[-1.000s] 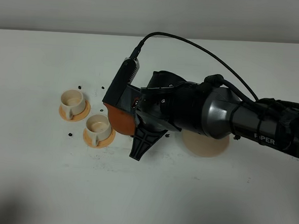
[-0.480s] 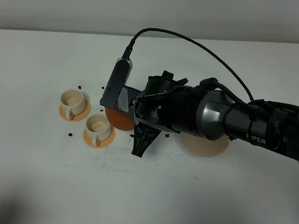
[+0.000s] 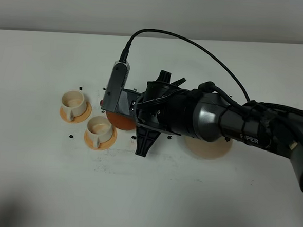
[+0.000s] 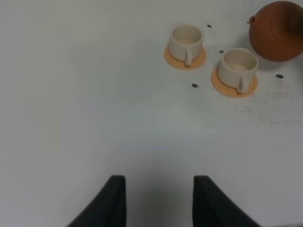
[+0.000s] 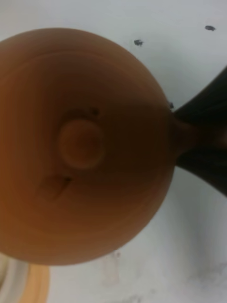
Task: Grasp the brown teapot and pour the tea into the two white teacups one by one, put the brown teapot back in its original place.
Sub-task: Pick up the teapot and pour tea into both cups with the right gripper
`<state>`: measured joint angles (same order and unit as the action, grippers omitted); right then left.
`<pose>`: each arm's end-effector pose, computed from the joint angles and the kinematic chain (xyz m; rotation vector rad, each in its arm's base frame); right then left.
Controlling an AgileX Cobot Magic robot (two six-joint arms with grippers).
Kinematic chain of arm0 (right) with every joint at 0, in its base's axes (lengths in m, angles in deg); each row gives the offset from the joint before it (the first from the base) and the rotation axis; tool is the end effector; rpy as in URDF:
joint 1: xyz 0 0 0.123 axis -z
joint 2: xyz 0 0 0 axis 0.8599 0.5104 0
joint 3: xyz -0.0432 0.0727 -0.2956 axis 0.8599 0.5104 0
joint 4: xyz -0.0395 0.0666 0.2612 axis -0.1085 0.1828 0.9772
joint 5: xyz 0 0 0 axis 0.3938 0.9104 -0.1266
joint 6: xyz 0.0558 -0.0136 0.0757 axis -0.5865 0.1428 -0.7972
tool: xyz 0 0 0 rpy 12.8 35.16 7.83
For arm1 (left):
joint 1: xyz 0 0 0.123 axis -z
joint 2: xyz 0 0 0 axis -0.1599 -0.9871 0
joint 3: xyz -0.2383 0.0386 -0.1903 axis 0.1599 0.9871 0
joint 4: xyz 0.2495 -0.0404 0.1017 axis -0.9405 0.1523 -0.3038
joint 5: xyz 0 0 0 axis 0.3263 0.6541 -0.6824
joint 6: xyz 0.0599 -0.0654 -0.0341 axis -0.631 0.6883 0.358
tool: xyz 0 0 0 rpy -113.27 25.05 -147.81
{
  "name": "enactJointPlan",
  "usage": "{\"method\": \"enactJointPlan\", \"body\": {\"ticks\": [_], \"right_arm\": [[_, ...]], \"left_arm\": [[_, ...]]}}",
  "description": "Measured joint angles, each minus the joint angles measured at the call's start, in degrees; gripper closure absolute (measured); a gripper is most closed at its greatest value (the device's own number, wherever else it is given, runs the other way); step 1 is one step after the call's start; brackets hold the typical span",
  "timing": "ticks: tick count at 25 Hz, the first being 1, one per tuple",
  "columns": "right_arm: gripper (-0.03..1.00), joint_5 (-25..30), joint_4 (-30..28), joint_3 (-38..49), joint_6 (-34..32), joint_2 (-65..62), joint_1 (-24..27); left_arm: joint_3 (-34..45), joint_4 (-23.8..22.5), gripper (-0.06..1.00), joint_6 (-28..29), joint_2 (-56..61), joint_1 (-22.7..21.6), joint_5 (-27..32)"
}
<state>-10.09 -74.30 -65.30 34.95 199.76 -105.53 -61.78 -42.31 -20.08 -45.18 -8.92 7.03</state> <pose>0.3440 0.3091 0.1664 -1.6438 2.0197 -0.4376 -0.0072 -0.0049 0.2872 0.0793 2.0326 -0.0309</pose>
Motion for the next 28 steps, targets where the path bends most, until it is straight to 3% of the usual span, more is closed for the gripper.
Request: {"method": "enactJointPlan", "body": {"ticks": [28], "right_arm": [[0.85,0.67,-9.53,-0.5,0.04,1.67,-1.08]], "left_arm": [[0.0,0.0,0.58,0.0,0.0,0.0,0.0]]}}
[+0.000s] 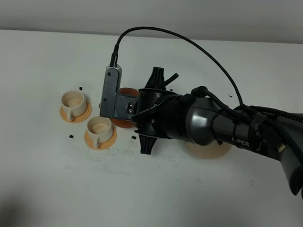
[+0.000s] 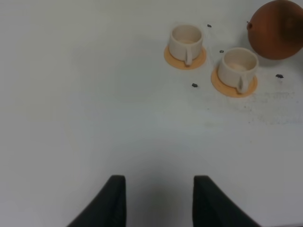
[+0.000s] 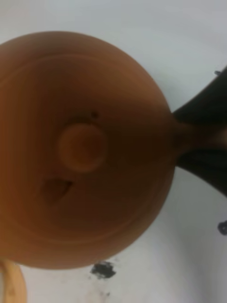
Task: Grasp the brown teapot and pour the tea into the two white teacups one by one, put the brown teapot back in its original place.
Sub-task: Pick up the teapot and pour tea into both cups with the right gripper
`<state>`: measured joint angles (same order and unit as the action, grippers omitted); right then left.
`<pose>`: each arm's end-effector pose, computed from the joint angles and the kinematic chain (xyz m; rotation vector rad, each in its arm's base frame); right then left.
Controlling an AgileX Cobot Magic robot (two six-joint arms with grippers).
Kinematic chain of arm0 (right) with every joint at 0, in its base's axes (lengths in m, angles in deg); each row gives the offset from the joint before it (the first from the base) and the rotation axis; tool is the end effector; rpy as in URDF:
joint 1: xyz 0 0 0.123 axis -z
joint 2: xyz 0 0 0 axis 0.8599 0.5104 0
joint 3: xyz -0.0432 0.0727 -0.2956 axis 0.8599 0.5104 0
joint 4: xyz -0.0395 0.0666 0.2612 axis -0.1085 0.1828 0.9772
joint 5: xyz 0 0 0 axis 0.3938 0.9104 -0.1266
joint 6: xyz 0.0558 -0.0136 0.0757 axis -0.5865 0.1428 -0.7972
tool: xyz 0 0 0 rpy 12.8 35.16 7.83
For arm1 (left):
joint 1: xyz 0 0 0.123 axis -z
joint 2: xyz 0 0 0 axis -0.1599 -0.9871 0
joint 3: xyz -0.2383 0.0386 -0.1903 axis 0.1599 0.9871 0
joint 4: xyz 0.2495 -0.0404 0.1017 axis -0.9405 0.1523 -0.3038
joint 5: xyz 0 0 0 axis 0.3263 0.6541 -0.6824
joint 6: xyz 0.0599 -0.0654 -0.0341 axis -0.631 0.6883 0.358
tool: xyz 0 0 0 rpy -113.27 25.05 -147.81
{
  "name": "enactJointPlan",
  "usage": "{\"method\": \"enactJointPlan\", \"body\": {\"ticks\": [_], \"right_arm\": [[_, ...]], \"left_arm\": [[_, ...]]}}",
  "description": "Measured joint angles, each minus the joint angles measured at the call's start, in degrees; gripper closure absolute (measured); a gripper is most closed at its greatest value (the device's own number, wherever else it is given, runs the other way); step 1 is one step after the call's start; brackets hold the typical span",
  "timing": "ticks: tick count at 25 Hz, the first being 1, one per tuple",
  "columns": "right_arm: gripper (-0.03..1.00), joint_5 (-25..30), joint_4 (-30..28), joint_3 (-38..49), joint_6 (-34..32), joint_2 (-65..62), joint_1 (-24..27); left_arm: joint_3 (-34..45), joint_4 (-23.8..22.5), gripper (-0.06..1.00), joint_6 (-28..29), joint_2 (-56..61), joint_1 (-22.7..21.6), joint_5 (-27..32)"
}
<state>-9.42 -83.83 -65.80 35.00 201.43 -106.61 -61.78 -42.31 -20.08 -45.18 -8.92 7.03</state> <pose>0.3474 0.3145 0.1605 -1.7606 1.8696 -0.5917 -0.0072 -0.0049 0.2872 0.0793 2.0326 -0.0309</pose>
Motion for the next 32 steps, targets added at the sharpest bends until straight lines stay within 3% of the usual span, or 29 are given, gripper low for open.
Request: {"method": "enactJointPlan", "body": {"ticks": [13,32], "right_arm": [[0.85,0.03,-3.84,0.96,0.07,0.05,-0.76],[0.85,0.12,-14.16,1.1,0.13,0.45,-1.79]], "left_arm": [[0.0,0.0,0.58,0.0,0.0,0.0,0.0],[0.0,0.0,0.58,0.0,0.0,0.0,0.0]]}}
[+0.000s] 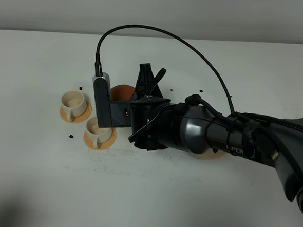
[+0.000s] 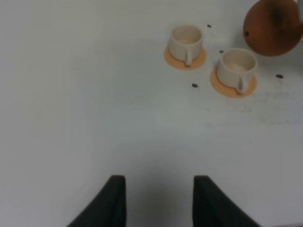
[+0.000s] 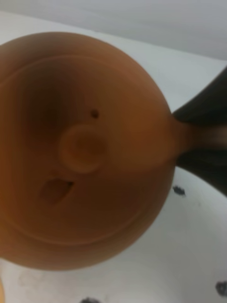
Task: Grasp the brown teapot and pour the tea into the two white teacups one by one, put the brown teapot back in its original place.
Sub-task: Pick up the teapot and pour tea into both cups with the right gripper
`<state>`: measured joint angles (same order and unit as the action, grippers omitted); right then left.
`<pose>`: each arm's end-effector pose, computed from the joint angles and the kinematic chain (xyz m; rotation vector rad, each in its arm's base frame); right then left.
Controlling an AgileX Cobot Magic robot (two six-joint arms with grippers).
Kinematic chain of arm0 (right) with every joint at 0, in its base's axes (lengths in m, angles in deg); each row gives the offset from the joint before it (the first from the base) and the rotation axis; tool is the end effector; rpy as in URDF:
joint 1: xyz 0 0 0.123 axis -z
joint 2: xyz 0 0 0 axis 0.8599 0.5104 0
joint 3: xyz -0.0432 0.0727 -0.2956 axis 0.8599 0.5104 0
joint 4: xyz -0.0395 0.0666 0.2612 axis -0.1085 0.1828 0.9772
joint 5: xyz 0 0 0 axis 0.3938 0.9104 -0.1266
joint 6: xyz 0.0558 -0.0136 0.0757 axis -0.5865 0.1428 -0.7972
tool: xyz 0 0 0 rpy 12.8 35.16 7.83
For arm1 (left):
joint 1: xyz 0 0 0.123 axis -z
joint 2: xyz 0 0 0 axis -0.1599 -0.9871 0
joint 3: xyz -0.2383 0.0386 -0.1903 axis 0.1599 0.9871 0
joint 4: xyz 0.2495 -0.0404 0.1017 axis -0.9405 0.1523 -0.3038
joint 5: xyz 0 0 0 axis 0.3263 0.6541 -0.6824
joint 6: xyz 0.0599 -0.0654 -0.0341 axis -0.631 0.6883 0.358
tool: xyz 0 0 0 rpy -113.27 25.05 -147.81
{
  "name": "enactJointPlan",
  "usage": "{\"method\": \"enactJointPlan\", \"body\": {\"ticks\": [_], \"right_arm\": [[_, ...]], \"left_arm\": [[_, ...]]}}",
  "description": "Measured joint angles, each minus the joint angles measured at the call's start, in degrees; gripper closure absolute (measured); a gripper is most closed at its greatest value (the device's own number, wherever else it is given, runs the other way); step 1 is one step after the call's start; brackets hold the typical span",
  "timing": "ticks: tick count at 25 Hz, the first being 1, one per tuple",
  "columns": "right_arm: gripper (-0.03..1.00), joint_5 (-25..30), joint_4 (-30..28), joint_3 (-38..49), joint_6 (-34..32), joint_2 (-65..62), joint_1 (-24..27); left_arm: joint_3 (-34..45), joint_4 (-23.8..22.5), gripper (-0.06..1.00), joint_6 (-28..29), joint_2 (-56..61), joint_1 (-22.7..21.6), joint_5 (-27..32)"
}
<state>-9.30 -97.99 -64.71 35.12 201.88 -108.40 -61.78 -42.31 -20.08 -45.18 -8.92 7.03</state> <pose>0.3455 0.3217 0.1610 -1.9068 1.6018 -0.7909 -0.0072 -0.0049 0.2872 0.0793 2.0326 -0.0309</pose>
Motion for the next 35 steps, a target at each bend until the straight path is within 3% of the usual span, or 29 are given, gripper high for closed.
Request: {"method": "enactJointPlan", "body": {"ticks": [21,35], "right_arm": [[0.85,1.07,-8.34,0.4,0.56,1.98,0.0],[0.85,1.08,-9.44,0.4,4.08,1.98,0.0]], "left_arm": [[0.0,0.0,0.58,0.0,0.0,0.0,0.0],[0.0,0.0,0.58,0.0,0.0,0.0,0.0]]}}
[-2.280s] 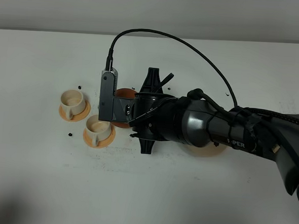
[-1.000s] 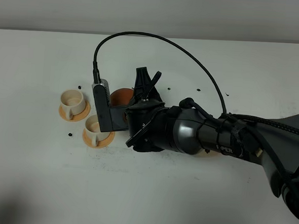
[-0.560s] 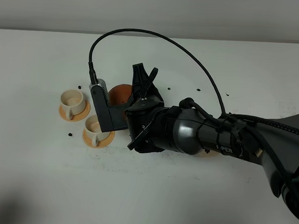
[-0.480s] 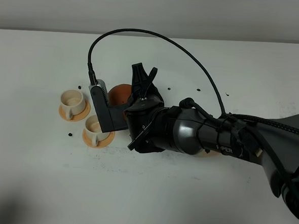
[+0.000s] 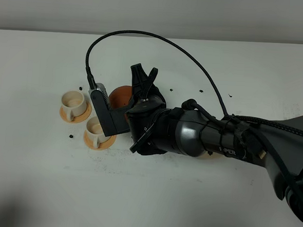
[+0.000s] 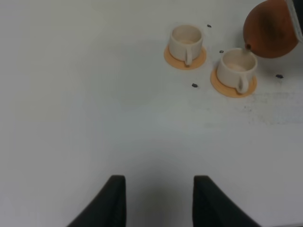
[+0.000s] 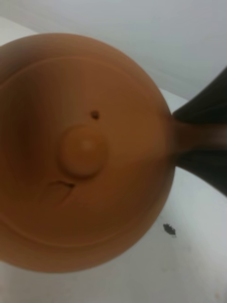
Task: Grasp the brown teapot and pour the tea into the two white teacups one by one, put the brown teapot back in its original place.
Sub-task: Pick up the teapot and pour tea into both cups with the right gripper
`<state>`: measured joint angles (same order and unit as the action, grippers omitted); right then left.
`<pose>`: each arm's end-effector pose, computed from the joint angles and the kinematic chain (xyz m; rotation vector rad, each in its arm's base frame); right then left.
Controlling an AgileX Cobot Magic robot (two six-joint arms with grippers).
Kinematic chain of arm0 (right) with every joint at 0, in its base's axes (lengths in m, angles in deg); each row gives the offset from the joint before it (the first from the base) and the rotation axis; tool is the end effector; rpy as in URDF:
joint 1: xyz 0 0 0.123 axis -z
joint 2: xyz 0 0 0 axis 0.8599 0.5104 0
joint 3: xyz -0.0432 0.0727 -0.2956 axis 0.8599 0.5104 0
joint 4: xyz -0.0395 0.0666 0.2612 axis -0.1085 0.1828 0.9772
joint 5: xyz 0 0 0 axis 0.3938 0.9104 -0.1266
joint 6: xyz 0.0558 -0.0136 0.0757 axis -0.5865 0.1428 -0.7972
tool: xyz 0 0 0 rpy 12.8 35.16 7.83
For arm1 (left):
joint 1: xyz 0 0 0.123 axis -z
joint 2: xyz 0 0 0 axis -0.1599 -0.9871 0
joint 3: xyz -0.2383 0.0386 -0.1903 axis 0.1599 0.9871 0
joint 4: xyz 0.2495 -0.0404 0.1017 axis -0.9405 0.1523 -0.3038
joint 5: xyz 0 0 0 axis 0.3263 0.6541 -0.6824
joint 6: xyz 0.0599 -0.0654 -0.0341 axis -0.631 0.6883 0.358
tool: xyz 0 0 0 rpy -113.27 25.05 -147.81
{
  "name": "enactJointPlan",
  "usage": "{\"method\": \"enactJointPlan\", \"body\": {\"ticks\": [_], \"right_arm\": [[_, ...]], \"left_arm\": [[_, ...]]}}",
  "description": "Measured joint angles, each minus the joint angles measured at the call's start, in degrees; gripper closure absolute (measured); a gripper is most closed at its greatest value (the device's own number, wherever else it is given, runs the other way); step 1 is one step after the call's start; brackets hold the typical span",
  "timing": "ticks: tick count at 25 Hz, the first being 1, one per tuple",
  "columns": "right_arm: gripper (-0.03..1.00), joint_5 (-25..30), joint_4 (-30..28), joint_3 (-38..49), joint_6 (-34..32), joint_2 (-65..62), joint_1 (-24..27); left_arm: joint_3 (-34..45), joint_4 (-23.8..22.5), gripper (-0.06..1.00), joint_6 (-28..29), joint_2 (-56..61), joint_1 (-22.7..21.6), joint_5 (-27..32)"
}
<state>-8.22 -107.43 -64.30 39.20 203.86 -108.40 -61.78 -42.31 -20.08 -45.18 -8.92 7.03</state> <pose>0.3517 0.3210 0.1500 -2.0587 1.3843 -0.9717 -0.0072 -0.0049 0.2872 0.0793 2.0326 -0.0309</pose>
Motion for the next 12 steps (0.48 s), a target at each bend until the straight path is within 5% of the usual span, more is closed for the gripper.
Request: {"method": "enactJointPlan", "body": {"ticks": [12], "right_arm": [[0.85,1.06,-3.07,0.0,0.01,0.0,-0.11]], "left_arm": [[0.0,0.0,0.58,0.0,0.0,0.0,0.0]]}}
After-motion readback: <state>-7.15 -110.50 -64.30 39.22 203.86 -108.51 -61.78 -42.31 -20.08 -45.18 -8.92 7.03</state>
